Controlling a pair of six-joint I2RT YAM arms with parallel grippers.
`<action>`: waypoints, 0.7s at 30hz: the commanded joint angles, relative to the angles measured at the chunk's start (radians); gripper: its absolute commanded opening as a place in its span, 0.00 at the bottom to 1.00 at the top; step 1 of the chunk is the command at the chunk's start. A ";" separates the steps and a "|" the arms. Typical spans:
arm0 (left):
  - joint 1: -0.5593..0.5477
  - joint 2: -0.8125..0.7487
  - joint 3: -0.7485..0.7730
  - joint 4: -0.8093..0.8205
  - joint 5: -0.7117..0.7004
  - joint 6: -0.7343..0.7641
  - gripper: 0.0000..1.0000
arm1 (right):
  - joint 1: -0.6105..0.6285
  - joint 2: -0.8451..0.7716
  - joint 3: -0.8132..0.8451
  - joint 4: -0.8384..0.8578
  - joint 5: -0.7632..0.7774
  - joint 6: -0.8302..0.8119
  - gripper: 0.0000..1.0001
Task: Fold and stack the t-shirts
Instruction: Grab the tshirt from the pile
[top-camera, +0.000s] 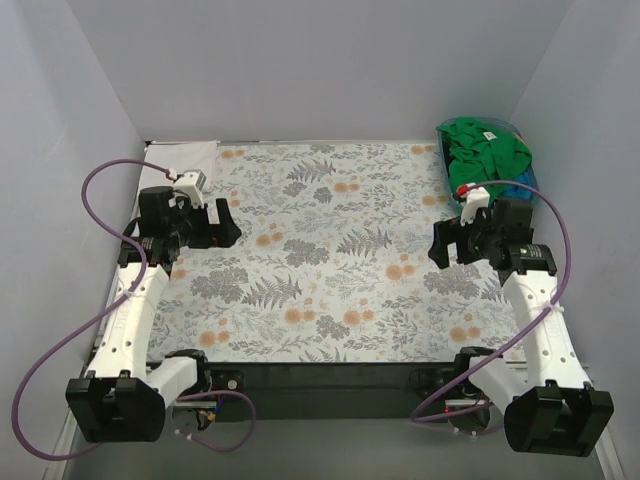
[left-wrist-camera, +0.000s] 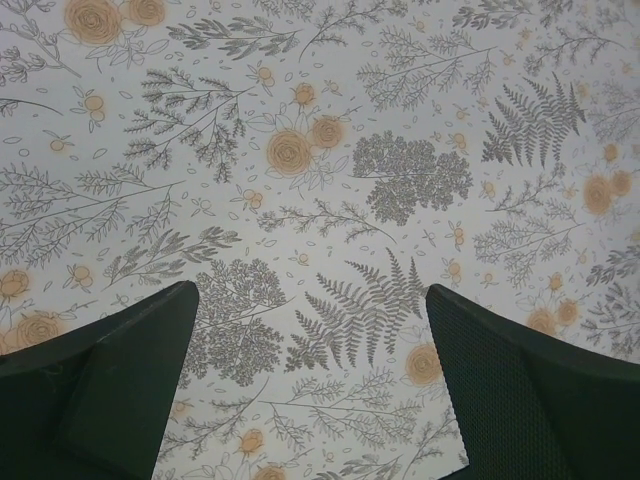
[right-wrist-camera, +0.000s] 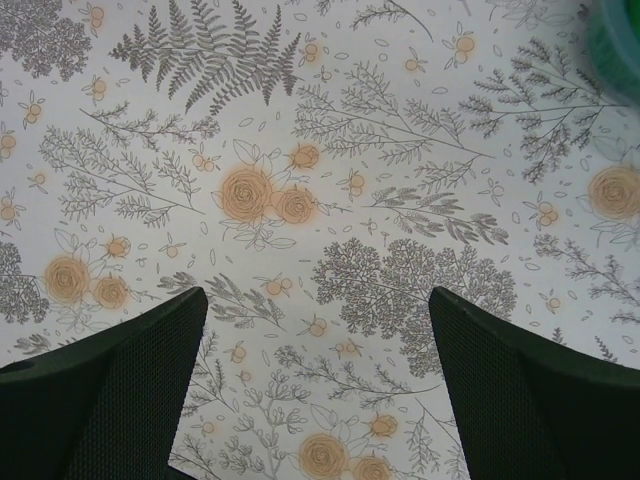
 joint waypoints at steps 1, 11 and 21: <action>0.002 0.034 0.094 0.023 -0.002 -0.070 0.98 | 0.000 0.050 0.135 0.028 0.009 -0.038 0.98; 0.002 0.164 0.221 0.003 0.085 -0.124 0.98 | -0.048 0.504 0.738 -0.003 0.058 -0.081 0.98; 0.002 0.163 0.158 -0.021 0.127 -0.092 0.98 | -0.128 1.013 1.160 0.045 0.132 -0.058 0.98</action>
